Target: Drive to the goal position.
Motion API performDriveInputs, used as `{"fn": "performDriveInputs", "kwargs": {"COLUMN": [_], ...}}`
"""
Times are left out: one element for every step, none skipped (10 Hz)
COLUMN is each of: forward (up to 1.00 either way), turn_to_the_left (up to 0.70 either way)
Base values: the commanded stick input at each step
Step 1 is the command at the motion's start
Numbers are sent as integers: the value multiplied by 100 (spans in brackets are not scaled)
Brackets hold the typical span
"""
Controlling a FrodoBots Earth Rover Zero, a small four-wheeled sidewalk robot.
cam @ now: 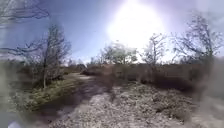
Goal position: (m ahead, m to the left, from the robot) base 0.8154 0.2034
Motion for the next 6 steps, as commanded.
{"fn": "performDriveInputs", "kwargs": {"forward": [70,70,70,70,70,70], "turn_to_the_left": [6,5,6,6,6,5]}}
